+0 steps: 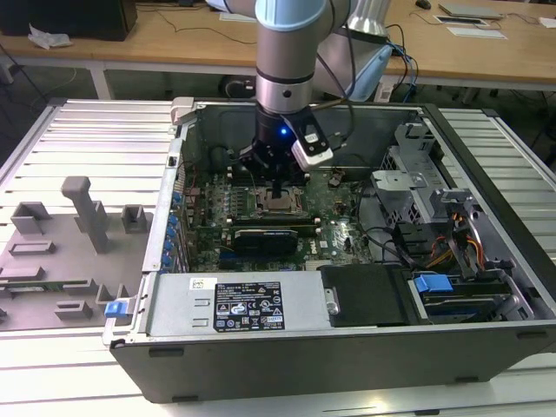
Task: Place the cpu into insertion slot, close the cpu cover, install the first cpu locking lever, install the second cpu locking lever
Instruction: 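Close the cpu cover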
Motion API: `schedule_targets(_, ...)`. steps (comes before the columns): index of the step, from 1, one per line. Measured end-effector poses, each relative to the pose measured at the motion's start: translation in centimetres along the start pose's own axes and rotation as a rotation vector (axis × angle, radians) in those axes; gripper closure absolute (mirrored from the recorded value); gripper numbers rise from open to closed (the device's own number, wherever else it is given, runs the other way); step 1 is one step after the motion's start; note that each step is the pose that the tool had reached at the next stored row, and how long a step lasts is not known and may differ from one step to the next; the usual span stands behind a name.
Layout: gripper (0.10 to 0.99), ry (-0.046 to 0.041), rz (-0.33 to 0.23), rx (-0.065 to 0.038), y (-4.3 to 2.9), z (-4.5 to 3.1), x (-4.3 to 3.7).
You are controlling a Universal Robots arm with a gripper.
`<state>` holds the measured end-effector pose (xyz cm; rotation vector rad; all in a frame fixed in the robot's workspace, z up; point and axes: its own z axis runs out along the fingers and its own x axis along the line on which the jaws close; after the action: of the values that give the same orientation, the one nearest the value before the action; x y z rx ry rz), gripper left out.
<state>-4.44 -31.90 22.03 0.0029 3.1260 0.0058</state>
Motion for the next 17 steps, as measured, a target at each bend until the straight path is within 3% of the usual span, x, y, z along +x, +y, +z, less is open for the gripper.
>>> schedule_targets(17,0.98,-0.0009,-0.061,-0.001,0.0,0.94,1.53)
